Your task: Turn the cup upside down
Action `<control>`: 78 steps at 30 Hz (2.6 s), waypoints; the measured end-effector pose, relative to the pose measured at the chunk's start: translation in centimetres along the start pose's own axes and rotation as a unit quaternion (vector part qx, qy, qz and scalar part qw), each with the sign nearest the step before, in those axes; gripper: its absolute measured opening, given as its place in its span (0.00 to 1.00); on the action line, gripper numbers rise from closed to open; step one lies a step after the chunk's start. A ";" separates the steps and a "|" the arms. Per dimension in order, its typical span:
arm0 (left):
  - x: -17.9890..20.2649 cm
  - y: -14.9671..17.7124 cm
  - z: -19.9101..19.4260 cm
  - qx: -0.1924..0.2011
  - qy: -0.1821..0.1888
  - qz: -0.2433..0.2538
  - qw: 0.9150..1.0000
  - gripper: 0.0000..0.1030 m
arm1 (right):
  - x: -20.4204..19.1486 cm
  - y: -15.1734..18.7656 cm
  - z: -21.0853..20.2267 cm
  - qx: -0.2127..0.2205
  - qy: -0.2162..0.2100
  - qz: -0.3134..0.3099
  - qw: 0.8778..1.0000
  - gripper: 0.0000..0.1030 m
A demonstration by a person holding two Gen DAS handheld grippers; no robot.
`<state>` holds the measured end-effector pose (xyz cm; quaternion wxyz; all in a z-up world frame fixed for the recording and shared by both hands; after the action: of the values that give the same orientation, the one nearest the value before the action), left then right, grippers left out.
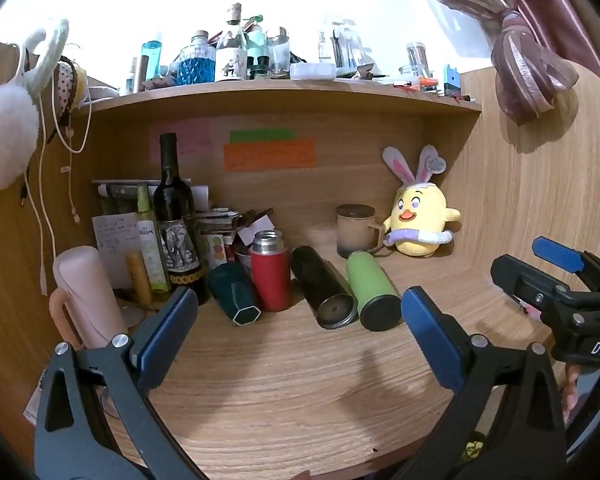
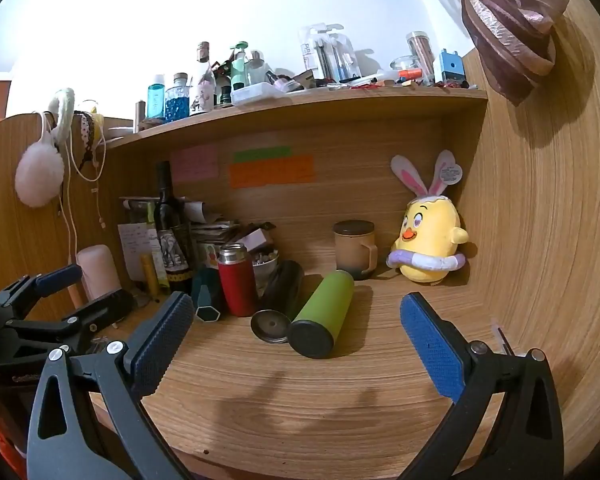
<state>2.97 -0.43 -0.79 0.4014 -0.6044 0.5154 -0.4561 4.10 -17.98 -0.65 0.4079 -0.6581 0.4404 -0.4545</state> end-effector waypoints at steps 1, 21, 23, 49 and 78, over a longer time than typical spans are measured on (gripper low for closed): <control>0.0 0.0 -0.1 0.001 0.000 0.001 1.000 1.00 | 0.0 0.0 0.0 0.000 0.000 0.000 1.000 1.00; -0.1 -0.2 -0.3 0.006 -0.001 0.002 1.000 1.00 | -0.2 0.1 -0.1 0.001 -0.001 -0.001 1.000 1.00; -0.1 -0.2 -0.3 0.005 0.001 0.000 1.000 1.00 | -0.2 0.1 -0.1 0.001 -0.001 -0.001 1.000 1.00; -0.3 -0.5 -0.3 0.004 0.003 0.003 1.000 1.00 | -0.2 0.0 -0.1 0.002 -0.001 -0.002 1.000 1.00; 3.9 1.3 9.5 -0.115 0.061 0.039 0.991 1.00 | 4.3 3.9 3.3 -0.045 0.019 0.045 0.998 1.00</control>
<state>12.05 -4.34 -4.01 0.3147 -0.5970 0.6110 -0.4138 7.26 -22.73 -4.12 0.3898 -0.6468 0.4969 -0.4277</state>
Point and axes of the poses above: each gripper's, at about its wrist camera, not at the fingertips, and z roughly the way its jaws point, x to its right, y to its underside, the point moved 4 cm from there along z, roughly the way its jaws point, and after that the axes turned 10 degrees about -z, right-handed, at the moved point
